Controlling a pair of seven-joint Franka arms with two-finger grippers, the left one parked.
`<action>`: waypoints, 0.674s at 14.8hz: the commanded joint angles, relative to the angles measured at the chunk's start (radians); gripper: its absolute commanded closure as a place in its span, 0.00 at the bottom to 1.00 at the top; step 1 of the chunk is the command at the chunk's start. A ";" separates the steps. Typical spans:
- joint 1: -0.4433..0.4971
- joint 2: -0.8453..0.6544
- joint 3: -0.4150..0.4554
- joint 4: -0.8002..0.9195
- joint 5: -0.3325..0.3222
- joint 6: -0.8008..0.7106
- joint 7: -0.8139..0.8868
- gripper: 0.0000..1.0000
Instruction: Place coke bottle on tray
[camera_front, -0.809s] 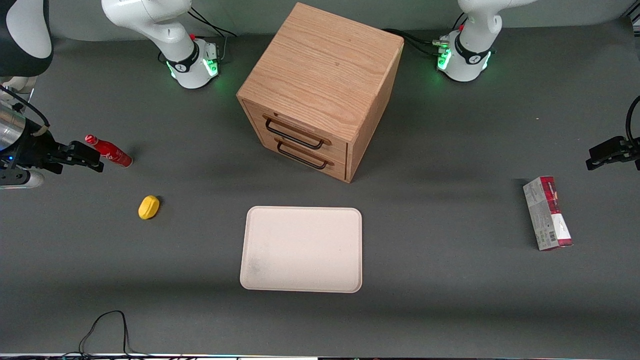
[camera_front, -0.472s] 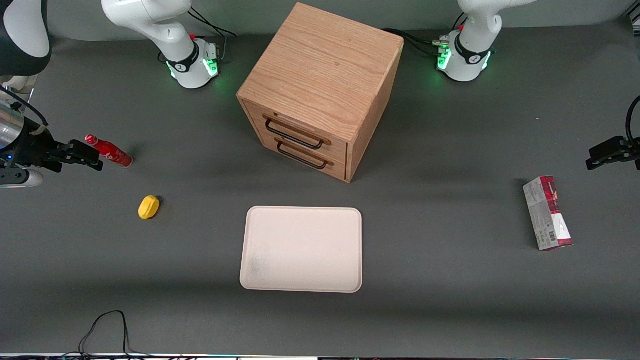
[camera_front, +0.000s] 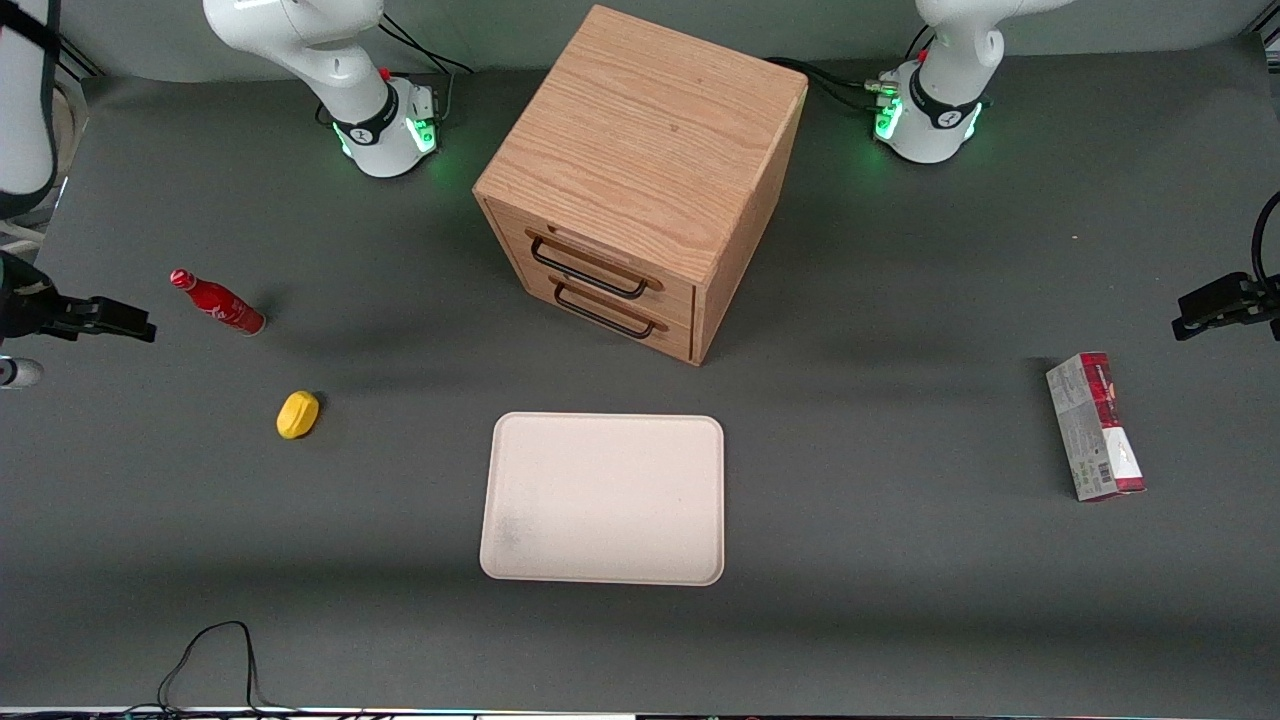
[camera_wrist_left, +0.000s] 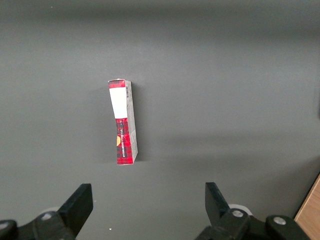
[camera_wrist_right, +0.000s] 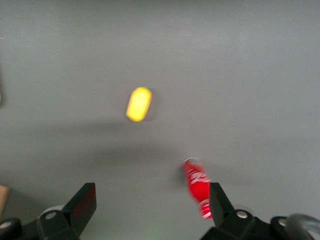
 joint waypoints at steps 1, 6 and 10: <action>0.005 -0.112 -0.087 -0.246 -0.012 0.199 -0.149 0.00; 0.005 -0.231 -0.201 -0.610 -0.014 0.533 -0.257 0.00; 0.005 -0.248 -0.222 -0.771 -0.023 0.705 -0.266 0.00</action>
